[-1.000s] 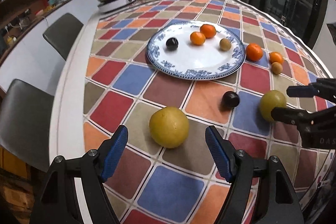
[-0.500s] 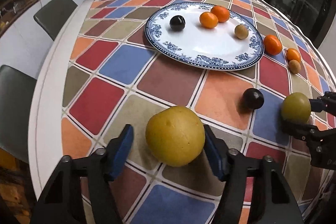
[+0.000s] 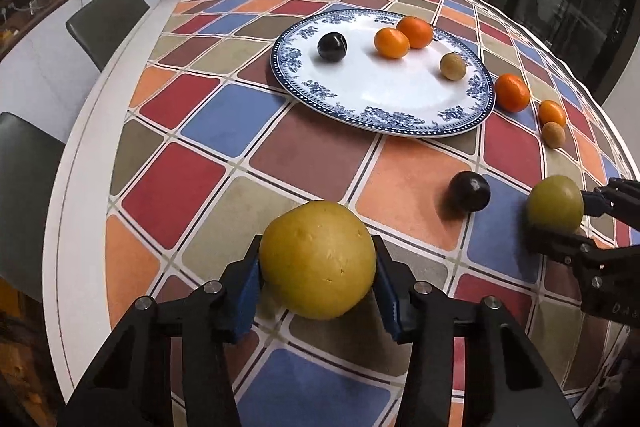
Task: Organize fruits
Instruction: 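Grasp the large yellow pomelo with the left tool while the right tool grasps a green pomelo, then carry both pomelos onto the white plate and open both tools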
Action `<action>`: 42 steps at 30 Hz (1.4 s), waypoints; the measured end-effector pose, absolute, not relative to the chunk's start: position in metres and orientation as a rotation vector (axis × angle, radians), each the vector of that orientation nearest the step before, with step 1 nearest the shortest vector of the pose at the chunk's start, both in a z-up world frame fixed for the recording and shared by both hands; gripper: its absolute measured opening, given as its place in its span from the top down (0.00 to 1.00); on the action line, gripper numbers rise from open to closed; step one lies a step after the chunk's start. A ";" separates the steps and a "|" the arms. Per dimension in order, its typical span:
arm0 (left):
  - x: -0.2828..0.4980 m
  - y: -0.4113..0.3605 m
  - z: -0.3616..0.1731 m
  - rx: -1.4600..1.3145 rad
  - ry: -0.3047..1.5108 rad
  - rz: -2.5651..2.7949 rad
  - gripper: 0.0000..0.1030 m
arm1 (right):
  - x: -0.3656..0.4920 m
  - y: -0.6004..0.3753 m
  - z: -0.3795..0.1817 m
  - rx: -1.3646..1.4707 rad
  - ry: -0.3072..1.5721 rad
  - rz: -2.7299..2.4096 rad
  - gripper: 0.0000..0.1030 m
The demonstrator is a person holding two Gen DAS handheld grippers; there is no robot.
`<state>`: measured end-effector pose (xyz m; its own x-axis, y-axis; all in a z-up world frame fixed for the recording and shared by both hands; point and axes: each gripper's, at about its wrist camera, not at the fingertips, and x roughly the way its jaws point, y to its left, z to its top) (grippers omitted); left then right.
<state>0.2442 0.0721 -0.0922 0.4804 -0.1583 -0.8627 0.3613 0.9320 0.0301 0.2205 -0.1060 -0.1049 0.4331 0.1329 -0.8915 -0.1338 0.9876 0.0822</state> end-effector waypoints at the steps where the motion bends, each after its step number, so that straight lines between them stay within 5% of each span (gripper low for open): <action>1: 0.241 0.072 -0.091 0.223 1.014 -0.314 0.53 | 0.220 -0.107 -0.105 -0.002 1.107 0.166 0.51; 42: 0.188 0.035 0.003 0.126 0.805 -0.275 0.53 | 0.194 -0.141 -0.022 -0.016 0.833 0.326 0.51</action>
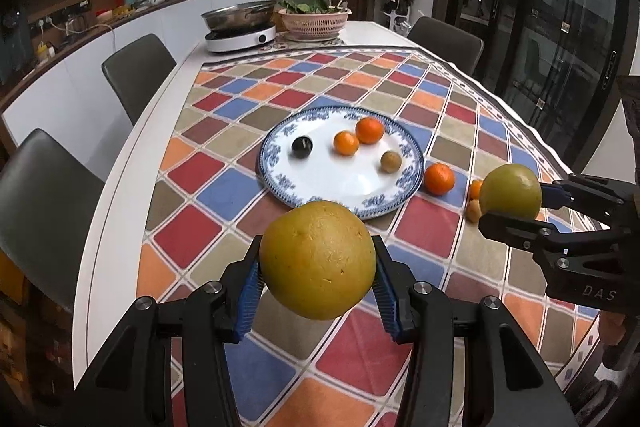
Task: Organize fruits
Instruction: 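Carry both pomelos onto the white plate and open both tools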
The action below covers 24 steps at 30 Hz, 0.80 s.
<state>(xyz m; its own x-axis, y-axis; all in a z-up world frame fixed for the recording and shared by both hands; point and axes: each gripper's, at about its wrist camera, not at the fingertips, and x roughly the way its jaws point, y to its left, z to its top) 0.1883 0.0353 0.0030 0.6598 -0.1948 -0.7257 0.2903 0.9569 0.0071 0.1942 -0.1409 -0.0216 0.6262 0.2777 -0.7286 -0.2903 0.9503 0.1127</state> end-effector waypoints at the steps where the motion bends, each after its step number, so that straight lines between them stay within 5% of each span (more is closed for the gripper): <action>1: 0.191 0.033 0.004 0.126 0.803 -0.276 0.53 | 0.197 -0.142 -0.020 -0.022 0.829 0.328 0.51; 24: 0.285 0.011 -0.016 0.115 0.862 -0.316 0.53 | 0.305 -0.153 -0.019 -0.038 0.873 0.364 0.51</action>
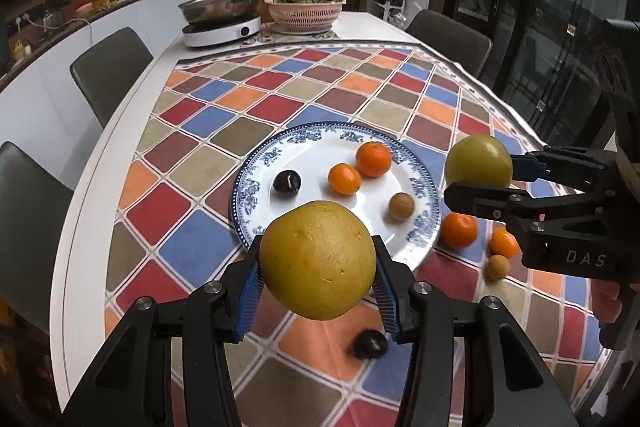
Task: Organize fruits
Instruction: 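Carry both pomelos onto the white plate and open both tools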
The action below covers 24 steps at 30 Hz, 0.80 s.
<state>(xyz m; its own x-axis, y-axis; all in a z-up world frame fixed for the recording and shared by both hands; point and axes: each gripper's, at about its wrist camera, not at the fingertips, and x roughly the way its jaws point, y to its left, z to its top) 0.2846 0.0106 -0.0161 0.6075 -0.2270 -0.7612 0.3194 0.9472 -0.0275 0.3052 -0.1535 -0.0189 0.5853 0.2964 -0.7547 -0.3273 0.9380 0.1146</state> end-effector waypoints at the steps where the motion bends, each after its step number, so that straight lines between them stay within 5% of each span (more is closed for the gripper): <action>1: 0.289 0.010 -0.019 0.120 0.867 -0.317 0.53 | 0.311 -0.153 -0.022 -0.034 0.883 0.367 0.51; 24: 0.367 0.013 -0.071 0.133 1.010 -0.338 0.53 | 0.391 -0.138 -0.076 -0.025 1.030 0.376 0.51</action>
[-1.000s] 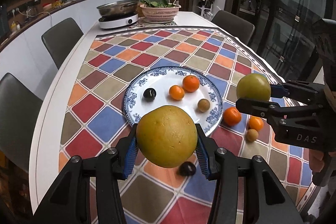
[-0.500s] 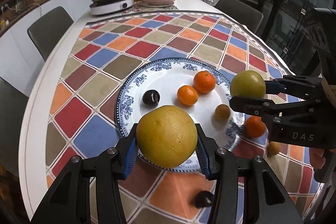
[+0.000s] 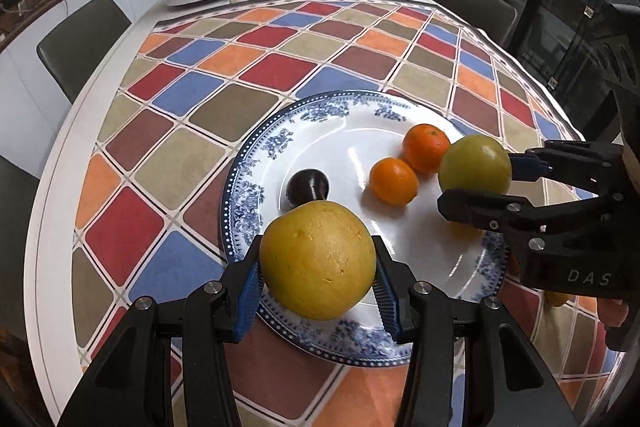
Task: Organize fruits
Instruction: 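Carry both pomelos onto the white plate and open both tools, then lift both tools off the plate toward the remaining plum and kiwi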
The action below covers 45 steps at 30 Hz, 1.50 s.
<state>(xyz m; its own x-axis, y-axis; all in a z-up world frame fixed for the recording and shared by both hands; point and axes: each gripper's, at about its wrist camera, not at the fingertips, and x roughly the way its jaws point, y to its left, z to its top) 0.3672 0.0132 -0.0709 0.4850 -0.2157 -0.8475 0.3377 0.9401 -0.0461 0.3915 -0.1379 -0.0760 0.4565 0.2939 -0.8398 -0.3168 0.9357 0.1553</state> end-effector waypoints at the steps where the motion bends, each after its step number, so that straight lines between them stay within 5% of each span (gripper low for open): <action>1: 0.369 0.013 -0.073 0.134 1.015 -0.334 0.53 | 0.392 -0.138 -0.078 -0.022 1.034 0.376 0.51; 7: 0.376 0.014 -0.083 0.138 1.055 -0.323 0.52 | 0.397 -0.138 -0.082 0.000 1.055 0.381 0.50; 11: 0.372 0.017 -0.078 0.134 1.034 -0.318 0.43 | 0.395 -0.138 -0.076 -0.008 1.034 0.376 0.47; 45: 0.227 0.007 0.057 0.091 0.700 -0.252 0.28 | 0.262 -0.172 0.031 0.002 0.773 0.280 0.42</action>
